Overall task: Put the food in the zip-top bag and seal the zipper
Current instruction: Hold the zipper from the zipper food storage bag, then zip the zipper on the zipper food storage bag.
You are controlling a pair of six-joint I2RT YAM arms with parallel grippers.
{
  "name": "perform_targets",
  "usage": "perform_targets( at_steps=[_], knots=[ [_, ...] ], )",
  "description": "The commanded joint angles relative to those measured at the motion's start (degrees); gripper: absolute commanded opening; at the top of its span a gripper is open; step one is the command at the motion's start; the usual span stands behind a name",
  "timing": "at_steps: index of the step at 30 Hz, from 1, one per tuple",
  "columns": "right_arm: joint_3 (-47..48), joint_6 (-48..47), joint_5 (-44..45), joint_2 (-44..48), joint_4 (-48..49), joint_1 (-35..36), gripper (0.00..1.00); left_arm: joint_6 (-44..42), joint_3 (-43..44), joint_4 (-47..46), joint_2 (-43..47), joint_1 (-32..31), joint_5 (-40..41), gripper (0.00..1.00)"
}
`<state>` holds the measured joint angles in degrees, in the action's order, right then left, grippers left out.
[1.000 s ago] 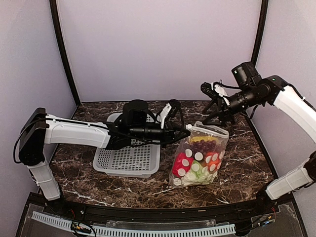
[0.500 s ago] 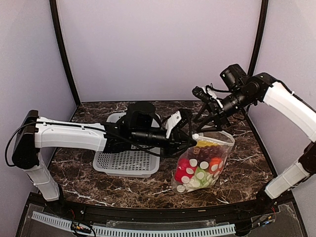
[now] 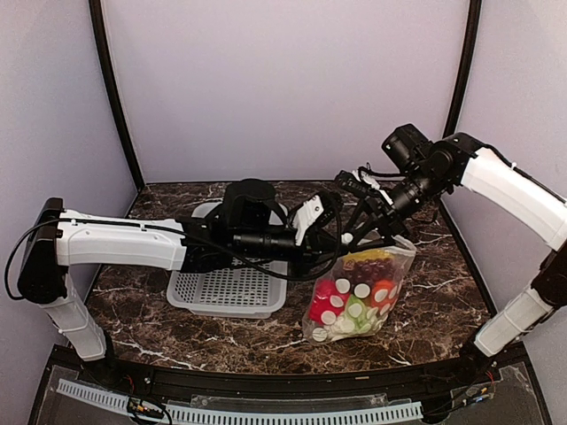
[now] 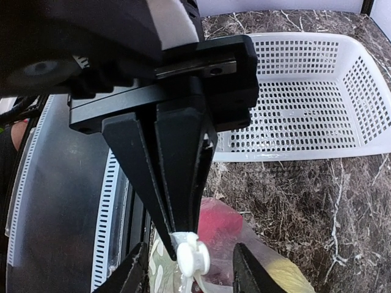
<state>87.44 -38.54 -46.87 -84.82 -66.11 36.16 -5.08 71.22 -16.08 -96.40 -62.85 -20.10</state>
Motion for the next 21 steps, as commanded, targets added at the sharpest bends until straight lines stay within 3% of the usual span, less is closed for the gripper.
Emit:
perform_targets(
  at_steps=[1, 9, 11, 15, 17, 18, 21],
  knots=[
    [1.5, 0.5, 0.2, -1.1, 0.5, 0.6, 0.42, -1.2, -0.1, -0.7, 4.2, -0.3, 0.2, 0.01],
    [2.5, 0.5, 1.6, -1.4, 0.7, 0.7, 0.18, -1.9, -1.0, 0.2, 4.4, -0.3, 2.0, 0.01],
    [2.6, 0.5, 1.6, -1.2, 0.6, 0.6, 0.08, -2.1, -1.1, 0.7, 4.3, -0.3, 2.8, 0.01],
    [2.5, 1.4, 1.3, -0.2, 1.5, 0.8, 0.01, -1.4, -1.4, 0.5, 3.9, -0.3, 4.0, 0.01],
    [2.4, 1.8, 1.7, 0.2, 2.1, 1.1, 0.00, -0.2, -1.3, -0.2, 3.5, -0.3, 4.8, 0.06],
    [2.3, 1.9, 2.3, 0.3, 2.4, 1.4, 0.00, 0.1, -1.2, -0.3, 3.0, -0.4, 5.2, 0.18],
    [2.1, 1.9, 4.8, 0.6, 2.6, 2.8, 0.00, 1.3, -0.3, -0.7, 2.2, -0.3, 5.3, 0.30]
  ],
)
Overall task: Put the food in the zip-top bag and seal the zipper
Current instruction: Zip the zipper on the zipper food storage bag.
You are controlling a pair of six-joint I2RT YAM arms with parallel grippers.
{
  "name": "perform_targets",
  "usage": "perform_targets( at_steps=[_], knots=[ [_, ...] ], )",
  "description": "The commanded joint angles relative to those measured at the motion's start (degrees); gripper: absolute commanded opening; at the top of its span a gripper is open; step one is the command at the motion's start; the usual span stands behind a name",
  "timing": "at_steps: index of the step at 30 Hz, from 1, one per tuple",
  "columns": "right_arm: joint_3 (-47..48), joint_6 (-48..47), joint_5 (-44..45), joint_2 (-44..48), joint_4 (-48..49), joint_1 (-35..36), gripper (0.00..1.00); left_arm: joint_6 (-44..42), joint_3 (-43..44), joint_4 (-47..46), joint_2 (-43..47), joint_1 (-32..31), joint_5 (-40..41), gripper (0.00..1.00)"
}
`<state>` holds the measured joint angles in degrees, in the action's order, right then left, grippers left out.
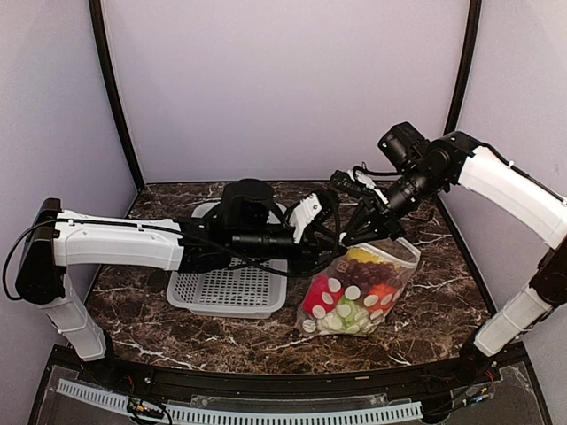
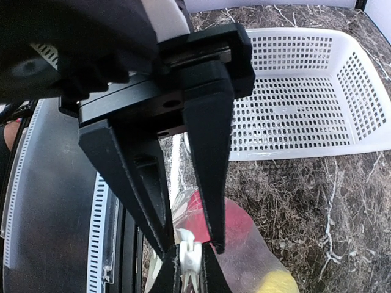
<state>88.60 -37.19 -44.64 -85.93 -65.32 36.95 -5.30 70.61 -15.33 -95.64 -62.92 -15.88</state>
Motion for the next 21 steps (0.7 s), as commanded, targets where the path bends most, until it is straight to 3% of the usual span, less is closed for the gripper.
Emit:
perform_targets(
  at_steps=[1, 3, 6, 8, 21],
  knots=[
    [0.8, 0.5, 3.4, 1.7, 1.9, 2.4, 0.00, 1.8, 0.5, -1.4, 0.9, -0.3, 1.1, 0.32],
    [0.6, 0.4, 4.5, 1.7, 1.8, 3.2, 0.00, 1.9, 1.2, -1.3, 0.2, -0.3, 0.5, 0.30],
    [0.5, 0.4, 4.5, 2.1, 1.9, 3.5, 0.00, 1.7, 2.4, -0.3, -0.7, -0.3, -0.1, 0.10],
    [0.4, 0.5, 4.9, 2.4, 2.0, 3.6, 0.00, 1.7, 2.3, -0.4, -0.8, -0.3, -0.2, 0.03],
    [-1.4, 2.6, 12.2, 1.5, 2.3, 2.9, 0.00, 2.0, -4.1, -5.8, 3.9, 0.0, 7.9, 0.01]
  ],
)
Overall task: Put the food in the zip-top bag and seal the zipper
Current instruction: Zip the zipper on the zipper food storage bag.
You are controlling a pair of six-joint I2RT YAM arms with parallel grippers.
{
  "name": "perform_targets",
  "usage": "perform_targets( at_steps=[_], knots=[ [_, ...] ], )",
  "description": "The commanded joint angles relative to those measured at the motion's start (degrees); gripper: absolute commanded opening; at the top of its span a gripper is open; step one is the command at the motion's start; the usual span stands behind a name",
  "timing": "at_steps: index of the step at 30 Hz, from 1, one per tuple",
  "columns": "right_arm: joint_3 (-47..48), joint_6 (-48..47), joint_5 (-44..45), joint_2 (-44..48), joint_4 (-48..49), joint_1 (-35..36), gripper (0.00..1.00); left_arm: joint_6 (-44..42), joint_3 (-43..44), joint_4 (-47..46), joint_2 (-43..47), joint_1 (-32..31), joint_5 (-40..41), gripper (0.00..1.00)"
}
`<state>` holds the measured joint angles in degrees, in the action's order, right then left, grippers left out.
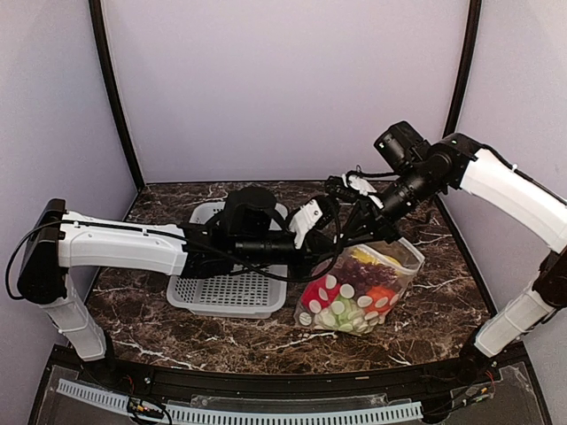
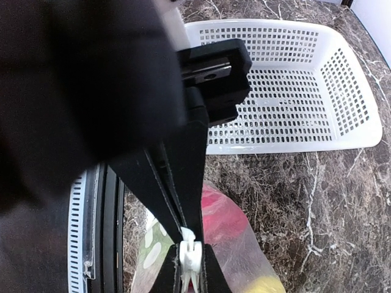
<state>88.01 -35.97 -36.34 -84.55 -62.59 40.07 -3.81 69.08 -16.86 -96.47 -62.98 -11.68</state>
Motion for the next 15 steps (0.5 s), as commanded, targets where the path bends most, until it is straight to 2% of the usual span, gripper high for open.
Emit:
perform_targets(
  at_steps=[1, 15],
  knots=[
    [-0.7, 1.6, 4.3, 0.0, -0.5, -0.7, 0.00, 0.5, -3.1, -5.1, 5.5, 0.1, 4.0, 0.01],
    [-3.0, -2.6, 7.0, 0.9, -2.9, -10.9, 0.00, 2.5, -10.7, -7.5, 11.3, 3.2, 3.9, 0.01]
  ],
)
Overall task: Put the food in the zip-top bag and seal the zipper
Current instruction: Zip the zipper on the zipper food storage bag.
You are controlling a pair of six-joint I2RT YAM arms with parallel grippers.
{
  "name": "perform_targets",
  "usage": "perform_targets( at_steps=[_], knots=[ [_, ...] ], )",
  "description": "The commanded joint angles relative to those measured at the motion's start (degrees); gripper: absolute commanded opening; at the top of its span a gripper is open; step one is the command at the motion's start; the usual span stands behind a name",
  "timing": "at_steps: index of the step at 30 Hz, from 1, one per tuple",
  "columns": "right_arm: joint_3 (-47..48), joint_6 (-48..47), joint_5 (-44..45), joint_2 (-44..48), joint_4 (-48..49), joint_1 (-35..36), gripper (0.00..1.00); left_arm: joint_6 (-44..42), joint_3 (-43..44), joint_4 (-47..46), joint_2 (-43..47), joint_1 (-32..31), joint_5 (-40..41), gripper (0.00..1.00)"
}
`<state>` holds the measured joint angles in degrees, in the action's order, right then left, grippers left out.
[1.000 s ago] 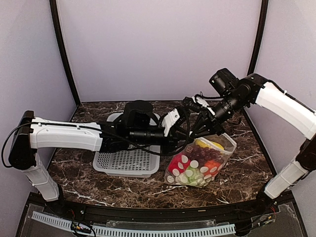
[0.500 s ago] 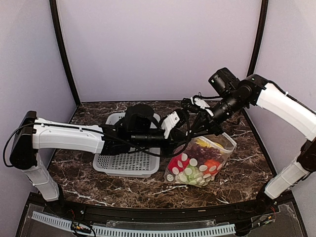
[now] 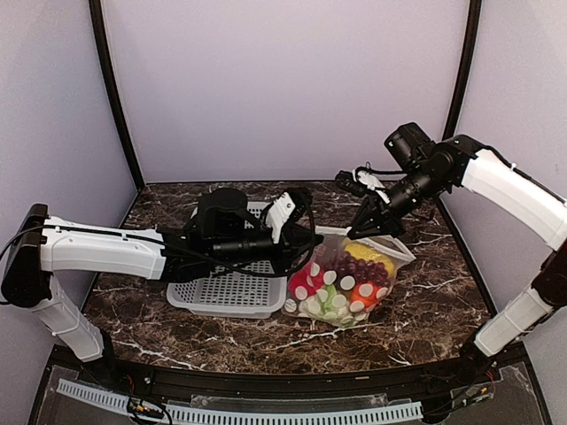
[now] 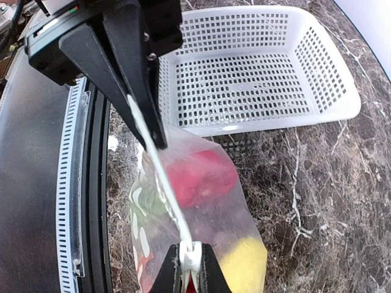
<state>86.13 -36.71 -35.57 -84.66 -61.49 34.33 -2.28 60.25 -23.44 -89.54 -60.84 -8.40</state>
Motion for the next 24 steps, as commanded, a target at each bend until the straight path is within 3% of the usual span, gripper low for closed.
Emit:
perform_targets(
  at_steps=[1, 24],
  knots=[
    [-1.3, -2.3, 6.3, 1.2, -4.2, -5.9, 0.00, 1.1, -2.0, -1.1, 4.4, 1.3, 0.7, 0.01],
    [-7.7, -12.1, 10.7, 7.4, -10.2, -21.9, 0.00, 2.0, -3.0, -3.1, 2.4, 3.7, 0.3, 0.01]
  ],
)
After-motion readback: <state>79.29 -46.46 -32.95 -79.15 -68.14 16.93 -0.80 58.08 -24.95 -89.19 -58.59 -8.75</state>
